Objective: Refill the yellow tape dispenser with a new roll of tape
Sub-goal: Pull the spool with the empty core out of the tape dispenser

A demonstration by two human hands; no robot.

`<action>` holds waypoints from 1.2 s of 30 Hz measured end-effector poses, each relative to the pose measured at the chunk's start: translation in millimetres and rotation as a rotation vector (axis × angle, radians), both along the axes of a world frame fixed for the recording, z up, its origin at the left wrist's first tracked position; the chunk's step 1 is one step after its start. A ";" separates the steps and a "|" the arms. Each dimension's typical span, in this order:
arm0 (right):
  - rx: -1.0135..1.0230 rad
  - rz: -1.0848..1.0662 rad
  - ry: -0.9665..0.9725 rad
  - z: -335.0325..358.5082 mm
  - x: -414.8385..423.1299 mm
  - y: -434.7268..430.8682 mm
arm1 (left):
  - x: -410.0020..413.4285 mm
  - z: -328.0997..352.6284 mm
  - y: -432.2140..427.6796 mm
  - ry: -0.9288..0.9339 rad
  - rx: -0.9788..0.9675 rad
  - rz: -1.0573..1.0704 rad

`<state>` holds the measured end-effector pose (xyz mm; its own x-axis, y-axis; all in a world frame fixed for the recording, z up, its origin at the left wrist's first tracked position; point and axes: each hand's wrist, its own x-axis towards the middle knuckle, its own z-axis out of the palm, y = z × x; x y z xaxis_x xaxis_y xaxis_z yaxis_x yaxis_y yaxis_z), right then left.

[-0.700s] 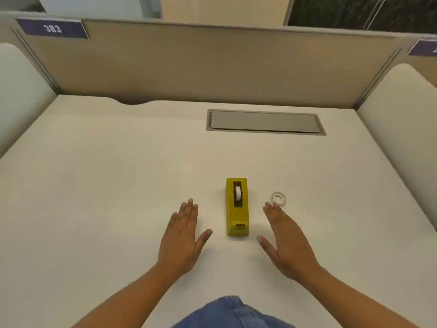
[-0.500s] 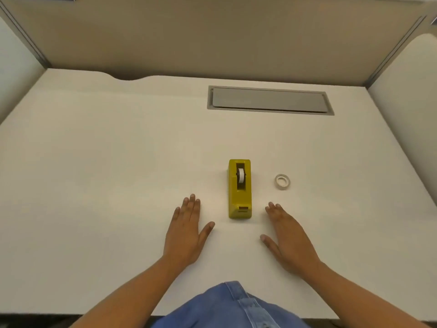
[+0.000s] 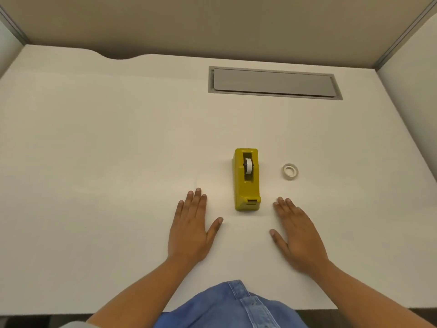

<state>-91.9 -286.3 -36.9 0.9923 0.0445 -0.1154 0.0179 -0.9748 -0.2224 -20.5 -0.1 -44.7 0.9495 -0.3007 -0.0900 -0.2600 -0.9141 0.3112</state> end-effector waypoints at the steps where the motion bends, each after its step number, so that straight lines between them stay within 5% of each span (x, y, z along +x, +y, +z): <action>1: 0.001 -0.001 0.003 1.0 -0.4 0.4 | -0.3 -0.6 0.2 -0.003 -0.003 -0.002; 12: 0.007 0.015 -0.061 17.7 12.2 6.9 | -2.0 -0.1 0.5 -0.013 0.020 0.016; 18: 0.276 -0.077 -0.309 71.5 84.5 19.4 | -1.1 1.4 -1.1 -0.030 0.012 0.022; 36: 0.173 0.079 0.076 99.2 165.3 35.8 | -0.6 -2.9 -0.7 -0.034 0.001 0.028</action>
<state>73.4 -250.6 62.3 0.9738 0.1476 -0.1732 0.0699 -0.9183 -0.3898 -21.2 -0.7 -47.6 0.9601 -0.2735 -0.0576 -0.2444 -0.9217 0.3013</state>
